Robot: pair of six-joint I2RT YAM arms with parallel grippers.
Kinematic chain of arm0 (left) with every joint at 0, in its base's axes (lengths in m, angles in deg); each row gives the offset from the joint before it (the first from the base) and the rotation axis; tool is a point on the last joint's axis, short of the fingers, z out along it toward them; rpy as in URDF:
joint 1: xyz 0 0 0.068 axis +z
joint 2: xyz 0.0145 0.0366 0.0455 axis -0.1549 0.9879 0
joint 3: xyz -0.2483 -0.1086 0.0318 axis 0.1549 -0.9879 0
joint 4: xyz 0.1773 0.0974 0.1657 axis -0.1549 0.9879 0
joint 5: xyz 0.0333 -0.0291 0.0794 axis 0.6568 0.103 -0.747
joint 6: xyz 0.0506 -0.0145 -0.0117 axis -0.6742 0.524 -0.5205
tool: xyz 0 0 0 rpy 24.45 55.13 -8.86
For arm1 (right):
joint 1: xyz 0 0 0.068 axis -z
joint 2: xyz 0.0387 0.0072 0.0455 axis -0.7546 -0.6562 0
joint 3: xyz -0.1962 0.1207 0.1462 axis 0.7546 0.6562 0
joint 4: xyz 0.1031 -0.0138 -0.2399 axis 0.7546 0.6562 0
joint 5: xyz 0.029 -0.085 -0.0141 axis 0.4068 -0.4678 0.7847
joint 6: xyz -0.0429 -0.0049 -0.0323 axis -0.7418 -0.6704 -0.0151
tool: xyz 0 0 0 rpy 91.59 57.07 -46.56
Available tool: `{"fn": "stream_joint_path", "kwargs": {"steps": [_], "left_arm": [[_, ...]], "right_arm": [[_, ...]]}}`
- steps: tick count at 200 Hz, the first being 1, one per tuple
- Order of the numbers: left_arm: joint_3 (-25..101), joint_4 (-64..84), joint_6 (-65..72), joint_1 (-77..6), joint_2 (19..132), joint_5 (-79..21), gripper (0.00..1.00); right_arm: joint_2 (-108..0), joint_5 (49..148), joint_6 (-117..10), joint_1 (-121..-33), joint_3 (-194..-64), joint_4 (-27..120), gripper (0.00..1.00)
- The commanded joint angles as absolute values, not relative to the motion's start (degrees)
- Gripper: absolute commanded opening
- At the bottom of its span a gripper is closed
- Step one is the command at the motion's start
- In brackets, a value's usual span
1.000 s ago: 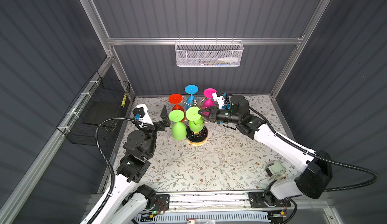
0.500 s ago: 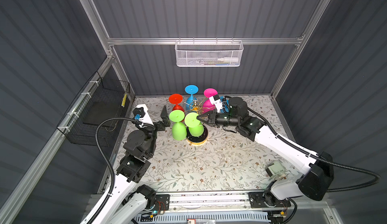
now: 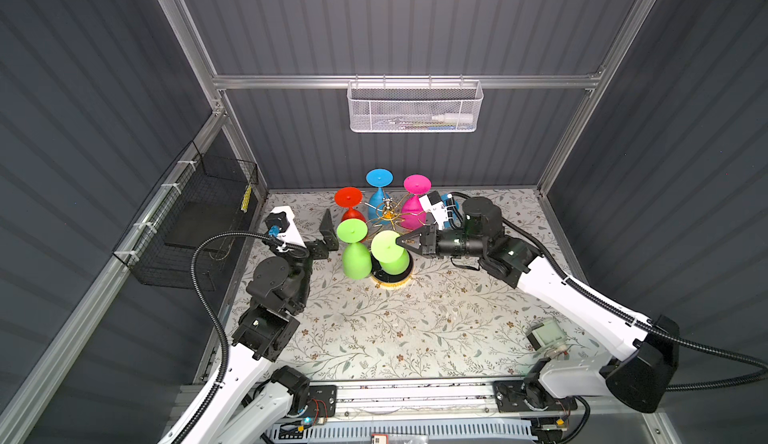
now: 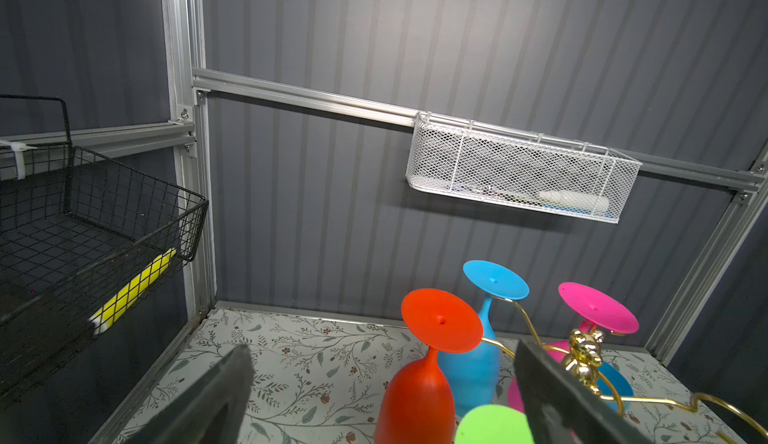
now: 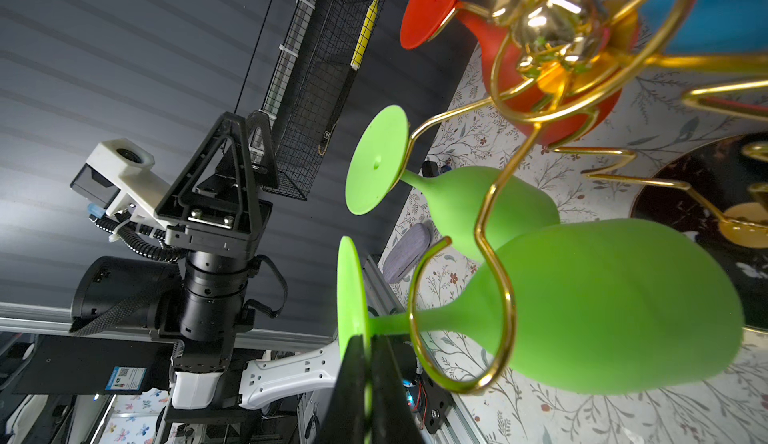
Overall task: Take the wine glass off the wine glass rack
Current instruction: 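Pull the lime green glass off the rack hook with the right gripper, then lift the lime green glass with the right gripper while the left gripper rises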
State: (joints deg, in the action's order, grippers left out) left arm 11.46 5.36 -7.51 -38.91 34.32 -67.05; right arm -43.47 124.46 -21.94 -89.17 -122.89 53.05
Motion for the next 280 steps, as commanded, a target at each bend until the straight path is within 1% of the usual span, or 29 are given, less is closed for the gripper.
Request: {"fn": "stream_joint_path", "kwargs": {"steps": [1,72,99,125,129,156,180,208,220,242,266,280], "left_arm": [[12.14,4.18,-8.30,-38.71,34.39,-68.05,0.99],[12.83,2.61,-8.31,-38.71,36.39,-67.57,0.99],[13.51,2.16,-8.26,-38.71,37.27,-67.18,0.99],[14.06,1.55,-8.14,-38.71,37.89,-66.84,0.99],[14.05,1.39,-8.05,-38.71,37.94,-66.75,0.99],[14.99,1.10,-7.40,-38.71,38.81,-65.12,1.00],[16.29,1.53,-6.34,-38.70,39.90,-62.28,0.99],[19.55,4.28,-4.48,-38.71,42.01,-57.46,0.95],[20.59,4.61,-3.79,-38.71,42.97,-54.42,0.94],[23.34,5.71,-2.60,-38.71,45.10,-48.37,0.89],[26.33,6.05,-0.33,-38.38,48.09,-41.52,0.83],[28.62,6.70,0.88,-38.18,50.38,-37.45,0.81]], "right_arm": [[-41.46,126.43,-24.82,-89.42,-122.31,55.07,0.00],[-36.12,128.85,-27.09,-89.33,-119.58,56.89,0.00],[-33.75,128.70,-28.15,-88.15,-119.18,59.96,0.00],[-30.89,129.86,-26.72,-84.02,-116.19,60.44,0.00],[-28.85,130.19,-26.42,-83.24,-115.76,60.47,0.00],[-24.78,132.47,-25.25,-77.63,-113.39,60.80,0.00],[-22.11,134.07,-26.19,-72.72,-114.26,62.83,0.00],[-21.00,137.27,-27.64,-66.39,-117.13,64.07,0.00],[-20.91,139.39,-26.53,-63.59,-117.88,61.26,0.00],[-21.79,144.37,-20.60,-59.24,-118.34,51.13,0.00],[-24.16,148.45,-13.53,-56.98,-120.12,39.80,0.00],[-25.28,149.80,-12.29,-56.27,-122.54,37.16,0.00]]}}
